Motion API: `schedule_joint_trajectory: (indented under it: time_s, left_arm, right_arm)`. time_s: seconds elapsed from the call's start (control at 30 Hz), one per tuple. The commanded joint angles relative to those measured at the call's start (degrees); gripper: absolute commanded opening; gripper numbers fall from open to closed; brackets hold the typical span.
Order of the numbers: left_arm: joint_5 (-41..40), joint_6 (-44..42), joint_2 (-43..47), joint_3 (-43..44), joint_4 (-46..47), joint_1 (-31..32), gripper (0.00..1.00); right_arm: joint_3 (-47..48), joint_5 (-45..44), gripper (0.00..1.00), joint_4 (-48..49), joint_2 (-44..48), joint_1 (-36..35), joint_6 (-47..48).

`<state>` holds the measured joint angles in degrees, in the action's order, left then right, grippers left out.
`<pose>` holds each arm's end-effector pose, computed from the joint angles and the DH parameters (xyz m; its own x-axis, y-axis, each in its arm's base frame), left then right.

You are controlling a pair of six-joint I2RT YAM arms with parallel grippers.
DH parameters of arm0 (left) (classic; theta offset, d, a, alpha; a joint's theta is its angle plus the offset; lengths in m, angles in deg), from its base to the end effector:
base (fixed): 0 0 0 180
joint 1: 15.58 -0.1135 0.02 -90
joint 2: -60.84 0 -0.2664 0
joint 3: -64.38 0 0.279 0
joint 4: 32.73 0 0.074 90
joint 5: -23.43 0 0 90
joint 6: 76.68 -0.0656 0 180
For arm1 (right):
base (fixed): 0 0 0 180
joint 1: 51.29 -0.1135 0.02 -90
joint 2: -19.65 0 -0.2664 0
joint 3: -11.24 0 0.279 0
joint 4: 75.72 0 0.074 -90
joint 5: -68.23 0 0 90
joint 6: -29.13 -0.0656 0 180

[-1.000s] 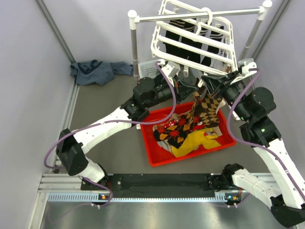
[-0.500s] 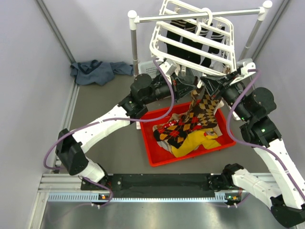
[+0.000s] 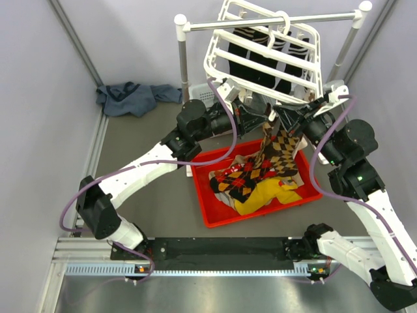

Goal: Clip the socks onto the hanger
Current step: Clamp the sock onto the hanger.

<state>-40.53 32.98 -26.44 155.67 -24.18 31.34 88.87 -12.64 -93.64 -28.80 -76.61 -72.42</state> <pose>0.2627 -0.3231 0.4280 -0.1794 -0.2507 -0.9513 0.9436 0.2297 -0.2385 0.1971 0.1048 0.4760 0.0602 0.2472 -0.9671 -0.5869 0.7925 0.1660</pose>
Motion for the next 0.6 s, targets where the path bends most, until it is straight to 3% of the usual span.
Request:
schedule_joint_trajectory:
  time_s: [0.0,0.57]
  left_arm:
    - [1.29,0.82,1.24,1.99,5.48,-0.33,0.0]
    - [2.43,1.61,2.12,2.25,5.66,-1.48,0.0]
  right_arm:
    - [0.18,2.12,0.03,1.1,0.37,0.18,0.74]
    - [0.36,4.58,0.04,0.49,0.55,0.1,2.85]
